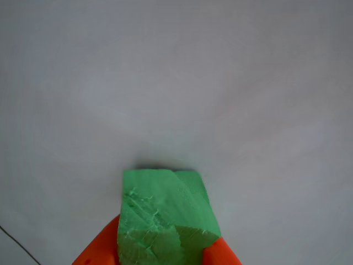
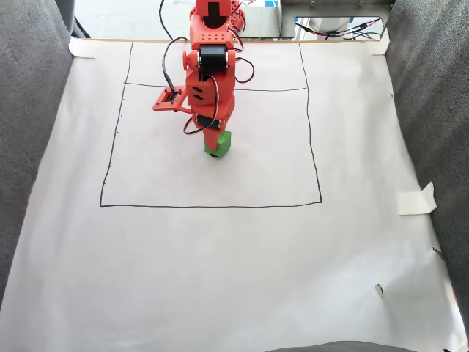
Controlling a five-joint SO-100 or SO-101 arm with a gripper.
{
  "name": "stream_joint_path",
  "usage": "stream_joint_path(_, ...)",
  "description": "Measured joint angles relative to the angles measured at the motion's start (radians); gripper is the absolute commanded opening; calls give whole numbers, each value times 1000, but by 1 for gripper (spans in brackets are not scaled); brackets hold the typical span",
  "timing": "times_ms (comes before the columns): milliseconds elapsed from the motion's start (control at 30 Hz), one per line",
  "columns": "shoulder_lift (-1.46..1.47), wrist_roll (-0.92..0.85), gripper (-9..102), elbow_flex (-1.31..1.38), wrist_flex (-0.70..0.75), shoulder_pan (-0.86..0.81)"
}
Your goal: Grasp the colored block, Place it on the black dot, and then return the arm to the default position.
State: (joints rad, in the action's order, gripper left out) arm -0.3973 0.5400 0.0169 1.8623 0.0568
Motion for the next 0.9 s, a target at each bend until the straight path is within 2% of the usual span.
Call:
stream_joint_path(667,0,8,1,0,0,-6)
stream_joint_path(900,0,8,25,0,0,-8)
